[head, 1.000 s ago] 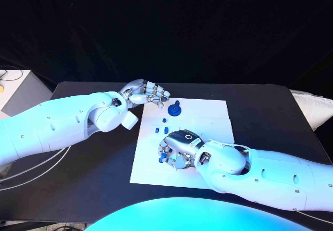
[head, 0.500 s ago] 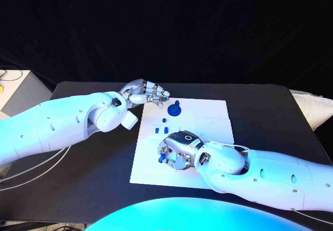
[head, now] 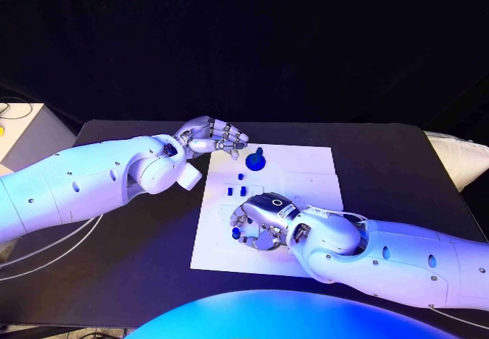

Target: Assemble the parts on the task board

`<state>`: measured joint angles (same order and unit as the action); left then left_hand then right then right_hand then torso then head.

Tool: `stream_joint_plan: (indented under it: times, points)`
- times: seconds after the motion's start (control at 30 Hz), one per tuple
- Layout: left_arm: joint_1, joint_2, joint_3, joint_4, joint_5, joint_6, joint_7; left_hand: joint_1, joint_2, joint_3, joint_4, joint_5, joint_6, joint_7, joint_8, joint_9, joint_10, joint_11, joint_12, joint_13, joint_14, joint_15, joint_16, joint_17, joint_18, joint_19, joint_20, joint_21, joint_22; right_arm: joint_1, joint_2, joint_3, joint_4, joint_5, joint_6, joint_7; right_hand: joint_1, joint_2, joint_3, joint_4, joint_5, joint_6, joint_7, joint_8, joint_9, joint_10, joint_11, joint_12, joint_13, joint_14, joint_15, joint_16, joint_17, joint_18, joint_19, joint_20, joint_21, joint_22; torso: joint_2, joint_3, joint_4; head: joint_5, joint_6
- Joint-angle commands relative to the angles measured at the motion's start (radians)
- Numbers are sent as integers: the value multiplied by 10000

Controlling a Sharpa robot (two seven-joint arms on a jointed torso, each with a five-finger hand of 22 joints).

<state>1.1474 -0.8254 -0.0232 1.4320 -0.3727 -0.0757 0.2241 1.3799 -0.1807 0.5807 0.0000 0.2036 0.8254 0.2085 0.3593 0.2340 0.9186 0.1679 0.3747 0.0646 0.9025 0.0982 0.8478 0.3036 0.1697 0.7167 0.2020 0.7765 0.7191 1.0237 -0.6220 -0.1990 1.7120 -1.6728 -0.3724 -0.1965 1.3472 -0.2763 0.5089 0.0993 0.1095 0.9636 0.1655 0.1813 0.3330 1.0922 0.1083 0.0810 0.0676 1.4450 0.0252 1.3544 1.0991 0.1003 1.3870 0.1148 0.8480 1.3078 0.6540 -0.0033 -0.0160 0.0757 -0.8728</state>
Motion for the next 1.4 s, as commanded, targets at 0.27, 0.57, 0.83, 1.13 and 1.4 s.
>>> stream_joint_plan:
  times: [0.27, 0.57, 0.83, 1.13, 1.4]
  points:
    - [-1, -3, 5, 20, 46, 140, 63, -23, 54, -46, 6, 34, -70, 293, 10, -12, -26, 34, -27, 12, -3, 41, -42, -13, 119, 57, 0, -35, -9, -8, -288, 1, 237, 333, -1046, 461, 170, 218, -757, -43, 183, -240, 22, -228, -89, -610, 38, 325, 18, -300, 29, -215, -393, 258, -270, 89, -754, 590, -3, 2, -2, -9, 2]
    - [-1, -56, 4, 23, 47, 140, 48, -24, 52, -54, 12, 35, -78, 293, 16, -19, -33, 35, -27, 11, -5, 41, -48, -12, 120, 67, 0, -56, -25, 381, -1730, 118, 915, 3175, -1434, 1755, 486, 448, -931, -79, 335, -327, 106, -355, -151, -421, 47, 828, 85, -258, 28, -142, -318, 237, -177, 95, -629, 610, -25, -13, -16, -102, 37]
    - [-13, -105, -3, 61, 153, 99, 73, -24, 52, -54, 12, 35, -78, 293, 16, -19, -33, 35, -27, 11, -5, 41, -48, -12, 120, 67, 0, -56, -25, 1035, -3544, 176, 1329, 6717, -355, 2172, -567, 775, -1634, 871, -385, 651, -500, 551, 341, 1531, -732, 4459, 2438, 509, -618, 678, 1206, -231, 882, -463, 2516, 1491, -56, -12, -38, -316, 152]
    - [-138, -248, -6, 406, 652, 39, 86, -47, 52, -69, 34, 32, -80, 296, 22, -24, -33, 38, -25, 12, -2, 46, -50, -10, 118, 75, 3, -75, -39, 1095, -4918, 123, 1719, 6726, 1, 1239, -30, 815, -2666, 1482, -417, -155, -421, 1007, 1017, 2595, -704, 12132, 11348, 789, -586, 1204, 2268, -468, 1217, -476, 4013, 1921, -78, 2, -87, -441, 167]
    - [-213, -341, -5, 672, 741, -8, 92, -71, 47, -82, 53, 31, -86, 298, 23, -28, -37, 40, -25, 12, 0, 51, -50, -8, 116, 79, 7, -89, -49, 964, -5647, 38, 1979, 5362, 196, -311, -164, 867, -3366, 1890, -432, 5, -518, 1232, 1187, 3345, -742, 13272, 12892, 923, -625, 1535, 3010, -560, 1332, -500, 4632, 2048, -83, -11, -91, -572, 67]
